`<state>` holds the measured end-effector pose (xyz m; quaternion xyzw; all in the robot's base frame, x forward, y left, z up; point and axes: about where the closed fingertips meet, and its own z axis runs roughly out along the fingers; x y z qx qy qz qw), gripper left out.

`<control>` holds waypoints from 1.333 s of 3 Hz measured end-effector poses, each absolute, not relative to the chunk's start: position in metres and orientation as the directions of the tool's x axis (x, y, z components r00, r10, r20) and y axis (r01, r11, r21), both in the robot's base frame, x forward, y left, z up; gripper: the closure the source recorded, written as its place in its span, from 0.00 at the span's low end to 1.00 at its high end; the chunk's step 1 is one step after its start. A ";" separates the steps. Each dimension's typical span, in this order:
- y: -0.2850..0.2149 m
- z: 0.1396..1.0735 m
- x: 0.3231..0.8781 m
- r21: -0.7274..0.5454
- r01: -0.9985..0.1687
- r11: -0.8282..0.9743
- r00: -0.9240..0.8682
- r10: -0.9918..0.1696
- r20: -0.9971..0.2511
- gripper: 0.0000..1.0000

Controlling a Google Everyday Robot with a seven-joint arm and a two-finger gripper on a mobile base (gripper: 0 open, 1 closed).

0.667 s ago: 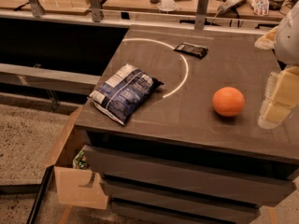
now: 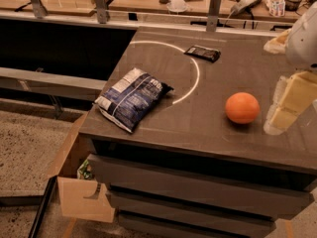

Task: Move blue chip bag near rxbar chocolate

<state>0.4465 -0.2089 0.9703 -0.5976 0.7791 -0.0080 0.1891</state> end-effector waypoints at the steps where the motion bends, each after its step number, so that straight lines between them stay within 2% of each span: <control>1: -0.201 0.951 0.462 -0.198 -0.918 0.343 -0.245 -0.885 -0.396 0.00; 2: -0.191 0.913 0.480 -0.126 -0.897 0.425 -0.292 -0.780 -0.554 0.00; 3: -0.167 0.914 0.499 -0.160 -0.897 0.412 -0.241 -0.760 -0.603 0.00; 4: -0.165 0.914 0.502 -0.167 -0.893 0.419 -0.241 -0.755 -0.609 0.00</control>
Offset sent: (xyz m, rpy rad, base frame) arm 0.0527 0.0163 -0.0907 0.5129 -0.0064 -0.1719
